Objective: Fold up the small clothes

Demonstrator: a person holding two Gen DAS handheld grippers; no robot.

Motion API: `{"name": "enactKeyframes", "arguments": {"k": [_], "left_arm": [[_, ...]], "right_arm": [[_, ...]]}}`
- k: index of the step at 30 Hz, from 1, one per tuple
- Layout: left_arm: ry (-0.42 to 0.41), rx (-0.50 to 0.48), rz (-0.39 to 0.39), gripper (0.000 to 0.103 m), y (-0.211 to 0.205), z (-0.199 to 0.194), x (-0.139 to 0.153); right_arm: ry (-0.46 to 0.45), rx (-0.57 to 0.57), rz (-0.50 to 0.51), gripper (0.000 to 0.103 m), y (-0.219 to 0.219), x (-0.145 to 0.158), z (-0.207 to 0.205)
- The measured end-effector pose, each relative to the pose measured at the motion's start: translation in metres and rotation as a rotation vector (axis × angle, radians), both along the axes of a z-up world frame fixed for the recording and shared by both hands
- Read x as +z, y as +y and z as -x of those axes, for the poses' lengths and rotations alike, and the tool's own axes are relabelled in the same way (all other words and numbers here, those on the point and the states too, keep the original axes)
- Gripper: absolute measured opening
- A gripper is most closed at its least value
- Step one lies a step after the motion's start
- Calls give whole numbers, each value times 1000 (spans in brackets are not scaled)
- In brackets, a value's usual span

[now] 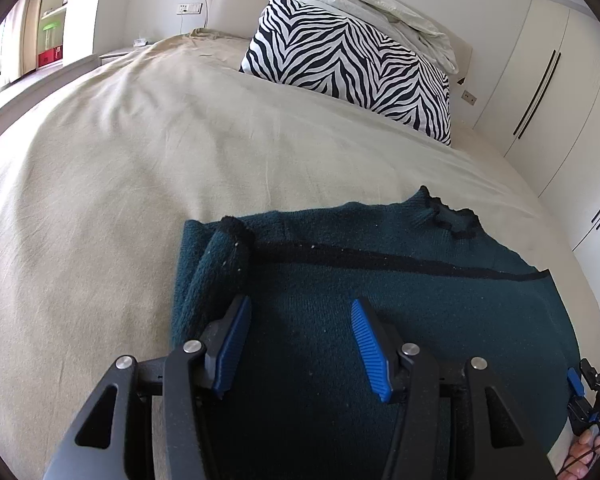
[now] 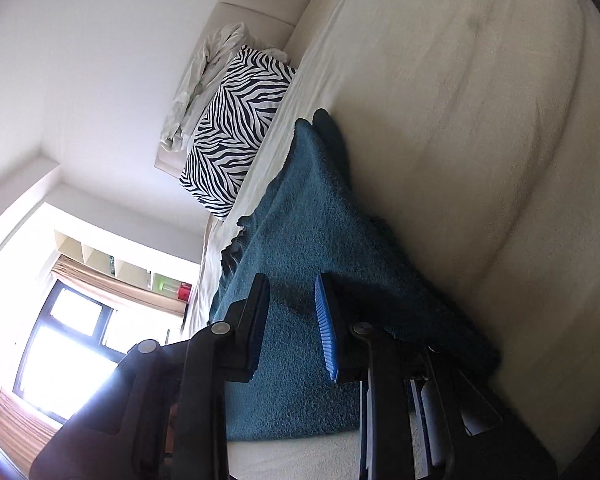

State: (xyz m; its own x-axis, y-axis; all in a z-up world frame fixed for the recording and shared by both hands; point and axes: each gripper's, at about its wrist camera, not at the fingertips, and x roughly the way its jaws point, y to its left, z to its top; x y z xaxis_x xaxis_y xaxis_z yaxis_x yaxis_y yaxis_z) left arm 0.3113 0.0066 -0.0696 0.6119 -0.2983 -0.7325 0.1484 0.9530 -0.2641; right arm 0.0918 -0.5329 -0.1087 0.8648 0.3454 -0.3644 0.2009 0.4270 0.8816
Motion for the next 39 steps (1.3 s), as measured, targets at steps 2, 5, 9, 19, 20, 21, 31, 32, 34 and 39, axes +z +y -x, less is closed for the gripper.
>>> {"name": "enactKeyframes", "arguments": {"k": [2, 5, 9, 19, 20, 21, 31, 32, 34, 39], "left_arm": [[-5, -37, 41, 56, -6, 28, 15], [-18, -131, 63, 58, -29, 74, 27], [18, -183, 2, 60, -52, 101, 6], [46, -127, 46, 54, 1, 119, -6], [51, -121, 68, 54, 8, 121, -7], [56, -116, 83, 52, 14, 124, -8], [80, -34, 132, 51, 42, 152, -4], [78, -30, 127, 53, 42, 155, -1], [65, -27, 125, 58, 41, 160, 6], [4, -56, 146, 70, 33, 167, 32]], "right_arm": [[9, 12, 27, 24, 6, 5, -1], [42, 46, 87, 27, 23, 20, -5], [17, 105, 78, 51, 57, 42, 3], [74, 93, -15, 47, 52, 18, 26], [78, 41, 0, 49, 42, 20, 37], [85, -9, 11, 49, 29, 21, 47], [102, -258, -38, 51, -26, 32, 140], [107, -247, -53, 51, -23, 30, 143], [123, -201, -75, 51, -12, 29, 137], [188, -126, -49, 52, 24, 28, 99]]}}
